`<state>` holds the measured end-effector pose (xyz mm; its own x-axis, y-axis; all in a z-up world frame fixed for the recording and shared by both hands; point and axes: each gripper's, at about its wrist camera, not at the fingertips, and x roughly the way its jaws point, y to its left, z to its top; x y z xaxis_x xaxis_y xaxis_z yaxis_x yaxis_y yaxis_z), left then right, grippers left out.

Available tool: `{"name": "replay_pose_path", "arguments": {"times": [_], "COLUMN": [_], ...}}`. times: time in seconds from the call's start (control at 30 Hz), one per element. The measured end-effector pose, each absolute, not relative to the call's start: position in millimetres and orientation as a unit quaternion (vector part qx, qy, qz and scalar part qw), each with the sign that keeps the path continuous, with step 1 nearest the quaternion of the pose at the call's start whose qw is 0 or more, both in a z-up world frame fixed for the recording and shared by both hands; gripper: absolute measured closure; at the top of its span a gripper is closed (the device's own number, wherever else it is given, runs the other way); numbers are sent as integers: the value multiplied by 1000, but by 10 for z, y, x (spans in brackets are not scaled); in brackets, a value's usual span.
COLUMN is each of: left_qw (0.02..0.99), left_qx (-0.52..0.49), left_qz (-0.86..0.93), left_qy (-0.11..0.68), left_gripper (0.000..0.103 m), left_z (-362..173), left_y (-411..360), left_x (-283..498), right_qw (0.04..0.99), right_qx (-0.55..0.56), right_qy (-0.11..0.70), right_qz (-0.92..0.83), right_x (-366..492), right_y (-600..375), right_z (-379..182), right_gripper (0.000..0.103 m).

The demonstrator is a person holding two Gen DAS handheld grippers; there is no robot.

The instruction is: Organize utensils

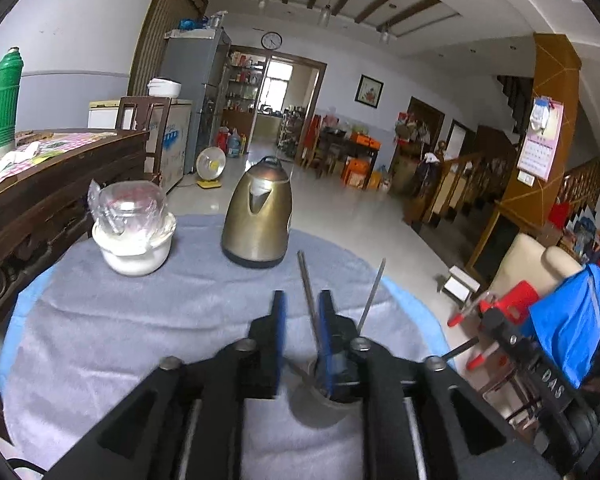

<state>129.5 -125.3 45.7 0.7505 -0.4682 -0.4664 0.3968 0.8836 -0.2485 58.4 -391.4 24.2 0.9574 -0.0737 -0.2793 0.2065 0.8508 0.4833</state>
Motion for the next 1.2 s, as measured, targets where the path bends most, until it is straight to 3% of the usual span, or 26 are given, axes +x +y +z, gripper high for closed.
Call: {"name": "replay_pose_path", "arguments": {"times": [0.03,0.27,0.37,0.47,0.57,0.97,1.2], "left_qw": [933,930,930,929,923,925,924], "left_qx": [-68,-74,-63,-40,-12,26,48], "left_qz": [-231,-218,-202,-185,-167,-121,-65], "left_qy": [269,286,300,317,346,358,374], "left_gripper": [70,65,54,47,46,44,40], "left_z": [441,370,330,259,171,40,-307], "left_y": [-1190,-868,-758,-671,-598,-204,52], "left_x": [1263,857,662,483,307,-437,-647], "right_qw": [953,951,951,950,946,938,929], "right_qx": [264,275,270,265,271,242,220], "right_qy": [127,122,132,150,171,245,293], "right_qz": [-73,-74,-70,-64,-56,-43,-48], "right_x": [564,225,72,-47,-196,-812,-1079], "right_y": [-3906,-3768,-3660,-3559,-3446,-2927,-2545], "right_z": [251,287,277,248,163,-149,-319], "right_gripper": [93,93,91,78,46,46,46]}}
